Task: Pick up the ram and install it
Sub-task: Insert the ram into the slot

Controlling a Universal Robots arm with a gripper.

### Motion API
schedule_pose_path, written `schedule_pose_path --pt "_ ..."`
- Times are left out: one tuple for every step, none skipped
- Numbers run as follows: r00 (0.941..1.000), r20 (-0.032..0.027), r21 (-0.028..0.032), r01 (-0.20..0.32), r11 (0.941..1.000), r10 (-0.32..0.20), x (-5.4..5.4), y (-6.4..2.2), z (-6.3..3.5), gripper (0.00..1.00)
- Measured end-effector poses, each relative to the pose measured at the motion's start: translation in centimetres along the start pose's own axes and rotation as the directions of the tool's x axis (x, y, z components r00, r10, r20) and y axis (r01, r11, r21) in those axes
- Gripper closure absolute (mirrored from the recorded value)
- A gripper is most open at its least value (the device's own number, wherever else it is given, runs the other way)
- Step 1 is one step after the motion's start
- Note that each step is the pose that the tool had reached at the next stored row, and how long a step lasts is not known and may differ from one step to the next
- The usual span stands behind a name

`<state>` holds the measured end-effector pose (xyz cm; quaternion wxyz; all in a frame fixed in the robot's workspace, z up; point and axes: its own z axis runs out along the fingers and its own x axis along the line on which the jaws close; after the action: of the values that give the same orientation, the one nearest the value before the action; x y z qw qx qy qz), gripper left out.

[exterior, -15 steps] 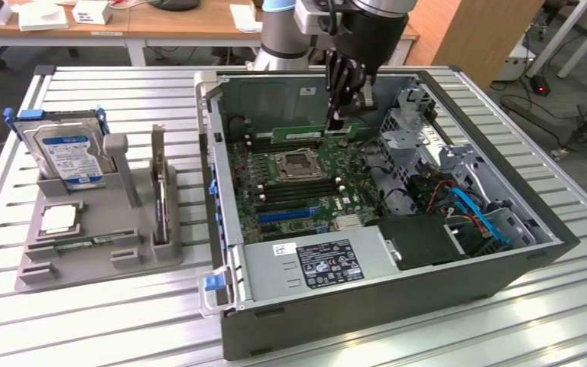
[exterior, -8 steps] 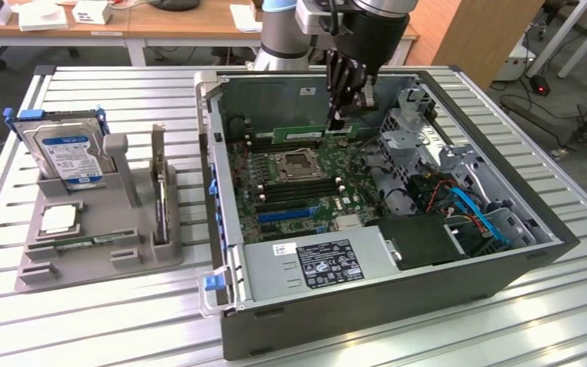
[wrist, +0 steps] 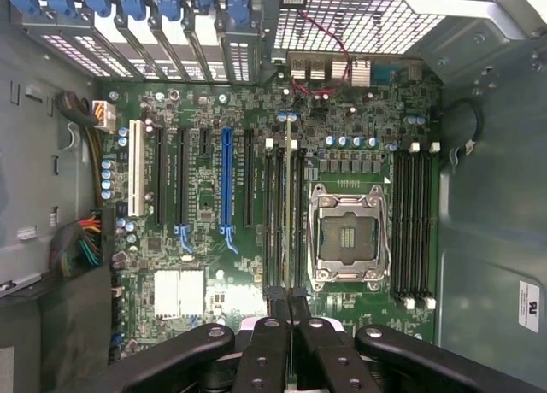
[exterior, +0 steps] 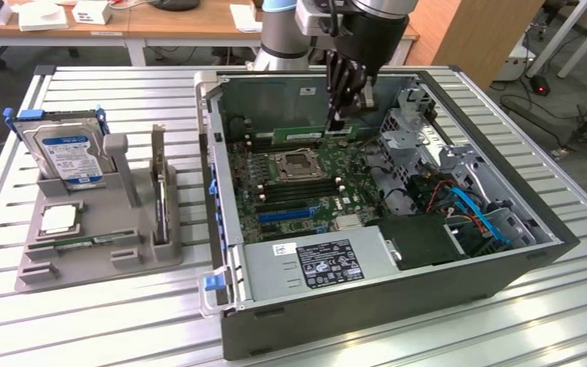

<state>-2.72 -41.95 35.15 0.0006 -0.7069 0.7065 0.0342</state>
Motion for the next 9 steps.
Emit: schedule_pose_path --pt "1.0 0.0 0.0001 0.0 1.0 0.0 0.01 -0.01 0.1 0.9" --pt "1.0 0.0 0.0001 0.0 1.0 0.0 0.01 -0.01 0.21 0.9" --pt "1.0 0.0 0.0002 0.0 1.0 0.0 0.02 -0.02 0.32 0.9" --pt "1.0 -0.0001 0.0001 0.0 1.0 0.0 0.02 -0.02 0.42 0.9" --pt "1.0 -0.0001 0.0001 0.0 1.0 0.0 0.03 -0.03 0.54 0.9" --pt "1.0 -0.0001 0.0001 0.0 1.0 0.0 0.03 -0.03 0.66 0.9" --pt "1.0 -0.0003 0.0001 0.0 1.0 0.0 0.04 -0.04 0.79 0.9" --pt "1.0 -0.0005 0.0 0.0 1.0 0.0 0.05 -0.04 0.92 0.9" --pt "1.0 -0.0006 0.0001 0.0 1.0 0.0 0.05 -0.05 1.05 0.9"
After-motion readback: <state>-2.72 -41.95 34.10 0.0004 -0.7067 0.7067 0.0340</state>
